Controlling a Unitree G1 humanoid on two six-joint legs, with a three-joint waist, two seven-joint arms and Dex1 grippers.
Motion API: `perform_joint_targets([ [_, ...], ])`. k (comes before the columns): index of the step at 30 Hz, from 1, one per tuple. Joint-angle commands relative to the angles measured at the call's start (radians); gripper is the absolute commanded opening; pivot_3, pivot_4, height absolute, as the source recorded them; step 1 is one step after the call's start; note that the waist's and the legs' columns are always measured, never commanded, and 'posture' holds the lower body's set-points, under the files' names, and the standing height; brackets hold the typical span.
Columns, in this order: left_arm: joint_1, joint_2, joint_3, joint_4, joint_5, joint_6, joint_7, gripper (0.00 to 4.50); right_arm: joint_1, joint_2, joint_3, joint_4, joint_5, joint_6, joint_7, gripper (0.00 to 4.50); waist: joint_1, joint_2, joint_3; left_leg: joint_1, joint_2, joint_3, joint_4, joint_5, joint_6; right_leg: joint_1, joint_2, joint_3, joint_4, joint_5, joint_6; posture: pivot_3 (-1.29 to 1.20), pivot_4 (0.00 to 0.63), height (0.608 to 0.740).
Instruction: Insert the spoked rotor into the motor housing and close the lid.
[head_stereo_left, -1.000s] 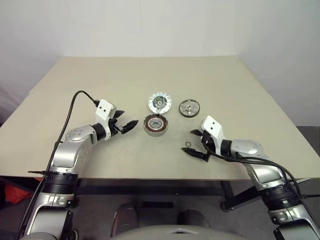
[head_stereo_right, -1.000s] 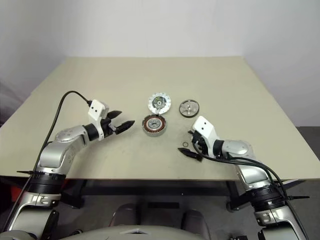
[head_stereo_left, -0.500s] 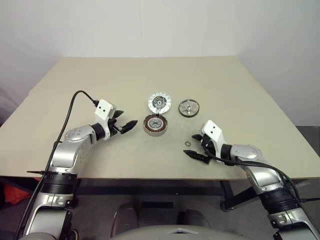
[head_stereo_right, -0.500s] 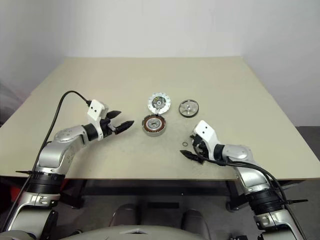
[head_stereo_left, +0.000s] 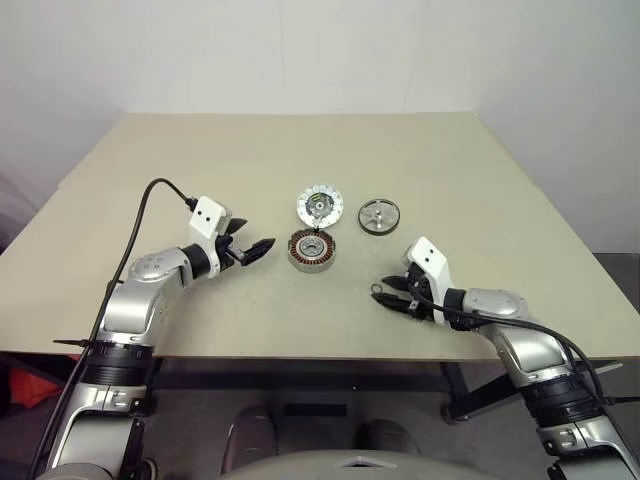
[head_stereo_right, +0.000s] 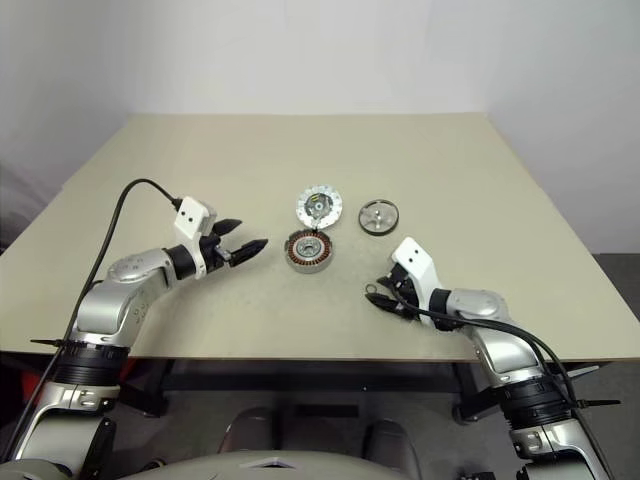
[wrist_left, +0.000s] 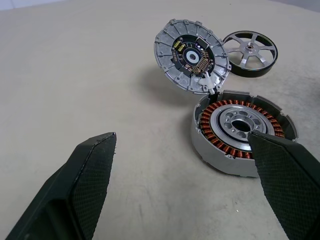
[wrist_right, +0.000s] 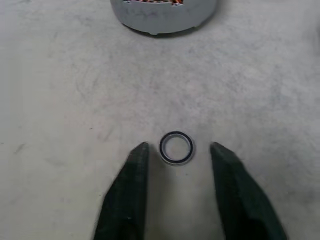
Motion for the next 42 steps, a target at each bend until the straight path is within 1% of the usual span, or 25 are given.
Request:
perform_joint_targets([
  [1,-0.026,0.005,0.008,-0.014,0.0,-0.016,-0.001,4.5,-0.015,-0.012,-0.024,-0.03,0.016,0.002,0.002,1.04,0.0,0.0,0.0,0.0,0.0,0.0,0.0,0.0,0.0,0.0,0.0,0.0,0.0,0.0,0.0,0.0,0.0,0.74],
  [2,-0.027,0.006,0.01,-0.011,0.0,-0.018,-0.002,4.5,-0.017,-0.013,-0.021,-0.03,0.008,-0.004,-0.004,0.7,0.0,0.0,0.0,0.0,0.0,0.0,0.0,0.0,0.0,0.0,0.0,0.0,0.0,0.0,0.0,0.0,0.0,0.74],
  [12,-0.03,0.007,0.011,-0.004,0.003,-0.023,-0.001,4.5,-0.05,-0.007,-0.027,0.021,-0.016,-0.042,-0.024,0.7,0.0,0.0,0.0,0.0,0.0,0.0,0.0,0.0,0.0,0.0,0.0,0.0,0.0,-0.001,0.002,0.0,0.0,0.74],
  [18,-0.026,0.006,0.01,-0.008,0.004,-0.022,0.002,4.5,-0.117,-0.009,-0.053,0.128,-0.031,-0.088,-0.062,0.7,0.0,0.0,0.0,0.0,0.0,0.0,0.0,0.0,0.0,0.0,0.0,0.0,0.0,0.001,-0.001,0.0,0.0,0.74],
  [23,-0.026,0.005,0.009,-0.01,0.004,-0.022,0.004,4.5,-0.175,-0.023,-0.068,0.267,-0.057,-0.152,-0.074,0.7,-0.001,0.0,0.0,0.0,0.0,0.0,0.0,0.0,0.0,0.0,0.0,0.0,0.0,0.002,-0.004,0.0,0.0,0.74],
  [29,-0.024,0.009,0.012,-0.012,0.006,-0.023,0.005,4.5,-0.208,-0.025,-0.07,0.388,-0.078,-0.22,-0.087,0.7,-0.001,0.0,0.0,-0.001,0.0,0.0,0.0,0.0,0.0,0.0,0.0,0.0,0.0,0.002,-0.004,0.0,0.0,0.74],
  [34,-0.024,0.01,0.012,-0.015,0.007,-0.024,0.006,4.5,-0.218,-0.021,-0.067,0.443,-0.09,-0.259,-0.108,0.7,0.0,0.0,0.0,0.0,0.0,0.0,0.001,0.0,0.0,0.001,0.0,0.0,0.0,0.002,-0.004,0.0,0.0,0.74],
  [36,-0.023,0.01,0.013,-0.016,0.008,-0.026,0.006,4.5,-0.218,-0.021,-0.069,0.455,-0.076,-0.258,-0.087,0.7,0.0,0.0,0.0,0.0,0.0,0.0,0.001,0.0,0.0,0.001,0.0,0.0,0.0,0.002,-0.004,0.0,0.0,0.74],
  [42,-0.023,0.009,0.013,-0.015,0.011,-0.029,0.01,4.5,-0.209,-0.02,-0.07,0.45,-0.084,-0.294,-0.095,2.68,0.0,0.0,0.0,0.001,0.0,0.0,0.001,0.0,0.0,0.003,0.0,-0.001,0.0,0.002,-0.003,0.0,0.0,0.74],
])
